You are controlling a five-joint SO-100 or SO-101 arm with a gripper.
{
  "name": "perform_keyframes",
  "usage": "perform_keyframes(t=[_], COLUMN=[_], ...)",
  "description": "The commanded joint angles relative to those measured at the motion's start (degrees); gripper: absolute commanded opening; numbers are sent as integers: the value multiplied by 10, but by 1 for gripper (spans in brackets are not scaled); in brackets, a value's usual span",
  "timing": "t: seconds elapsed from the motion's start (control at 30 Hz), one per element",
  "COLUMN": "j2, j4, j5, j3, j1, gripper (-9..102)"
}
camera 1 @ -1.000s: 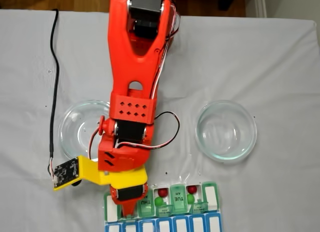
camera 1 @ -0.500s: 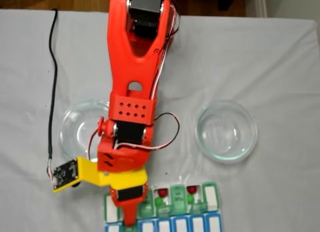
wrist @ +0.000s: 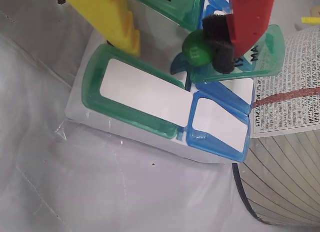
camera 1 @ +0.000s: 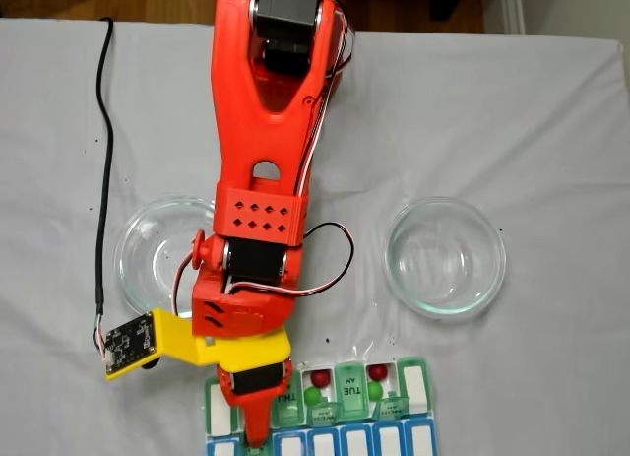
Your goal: Sort medicines into box.
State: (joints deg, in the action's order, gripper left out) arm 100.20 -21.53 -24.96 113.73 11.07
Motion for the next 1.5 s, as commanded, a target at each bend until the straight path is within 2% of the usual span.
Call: perform_keyframes(t=[0.0, 0.3, 0.4, 0.43, 0.73, 0.97, 1.03, 1.13, 1.47], j2=[61, 84, 84, 83, 85, 122, 144, 179, 276], j4=[-3, -11, -16, -18, -33, -37, -41, -55, -78], j5=[-8, -22, -9, -4, -1, -28, -43, -48, -46], j3=[-25, -12, -14, -17, -25, -22, -18, -12, 34], j1=[22, 24, 25, 26, 31, 38, 40, 44, 31], gripper=[25, 5, 24, 27, 36, 26, 14, 7, 9])
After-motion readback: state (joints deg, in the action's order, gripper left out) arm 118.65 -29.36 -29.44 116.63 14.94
